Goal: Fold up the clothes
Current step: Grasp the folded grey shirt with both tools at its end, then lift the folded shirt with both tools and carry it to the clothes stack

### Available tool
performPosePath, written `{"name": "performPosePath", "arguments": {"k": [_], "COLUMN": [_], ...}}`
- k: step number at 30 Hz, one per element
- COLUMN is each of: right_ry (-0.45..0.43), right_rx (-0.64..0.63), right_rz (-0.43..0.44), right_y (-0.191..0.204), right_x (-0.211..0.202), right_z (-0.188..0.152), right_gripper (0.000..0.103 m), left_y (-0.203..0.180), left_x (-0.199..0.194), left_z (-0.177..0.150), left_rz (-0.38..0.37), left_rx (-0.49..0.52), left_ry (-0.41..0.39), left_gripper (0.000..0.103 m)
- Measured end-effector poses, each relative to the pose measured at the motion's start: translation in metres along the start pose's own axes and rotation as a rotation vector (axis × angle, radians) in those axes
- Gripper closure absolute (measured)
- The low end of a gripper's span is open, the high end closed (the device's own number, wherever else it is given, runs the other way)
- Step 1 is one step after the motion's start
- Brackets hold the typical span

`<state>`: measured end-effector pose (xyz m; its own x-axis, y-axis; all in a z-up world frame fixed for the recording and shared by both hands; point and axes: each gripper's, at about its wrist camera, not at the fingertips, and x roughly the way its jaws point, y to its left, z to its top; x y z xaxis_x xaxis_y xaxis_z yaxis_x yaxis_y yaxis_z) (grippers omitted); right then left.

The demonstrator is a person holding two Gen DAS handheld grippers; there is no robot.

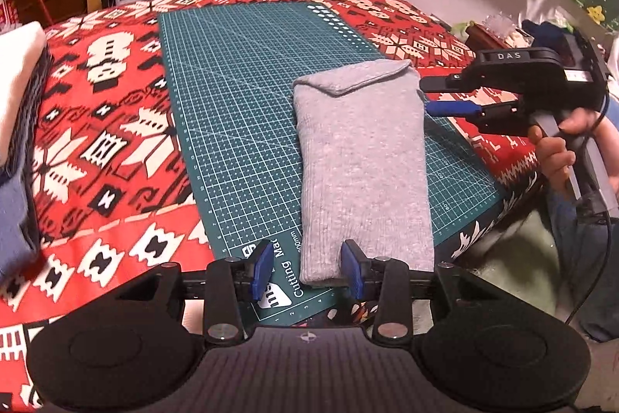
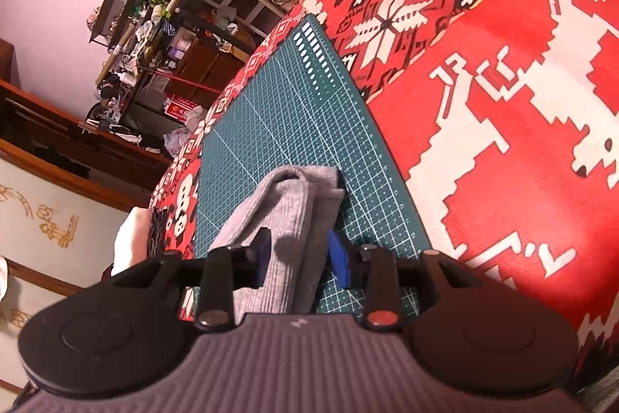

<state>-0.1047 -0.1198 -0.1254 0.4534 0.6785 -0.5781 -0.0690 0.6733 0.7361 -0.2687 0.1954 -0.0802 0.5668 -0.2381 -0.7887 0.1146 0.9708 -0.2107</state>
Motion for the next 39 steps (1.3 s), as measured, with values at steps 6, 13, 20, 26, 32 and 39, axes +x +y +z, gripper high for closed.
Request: {"name": "performPosePath", "arguments": {"k": [6,13,20,26,32,39], "right_ry": [0.002,-0.033,-0.024,0.003,-0.002,-0.008], "right_rx": [-0.013,0.005,0.024,0.046,0.095,0.049], "right_rz": [0.009,-0.013,-0.023,-0.008,0.033,0.012], "right_y": [0.001,0.002,-0.002,-0.01,-0.016,-0.013], "right_x": [-0.006,-0.013,0.004,0.025,0.033,0.044], "right_z": [-0.001,0.005,0.012,0.009,0.012,0.013], "right_gripper": [0.065,0.064,0.065,0.067,0.066,0.082], "left_y": [0.011,0.022,0.03,0.036,0.049,0.049], "left_x": [-0.001,-0.003,-0.004,0.008,0.018,0.022], "left_z": [-0.001,-0.003,-0.001,0.001,-0.001,-0.001], "left_rz": [-0.046,-0.108,-0.159,-0.195,-0.26,-0.305], "left_rx": [-0.056,-0.137,-0.196,-0.233,-0.315,-0.345], "left_ry": [0.0,0.012,0.005,0.033,0.044,0.064], "left_gripper": [0.065,0.07,0.073,0.073,0.073,0.079]}}
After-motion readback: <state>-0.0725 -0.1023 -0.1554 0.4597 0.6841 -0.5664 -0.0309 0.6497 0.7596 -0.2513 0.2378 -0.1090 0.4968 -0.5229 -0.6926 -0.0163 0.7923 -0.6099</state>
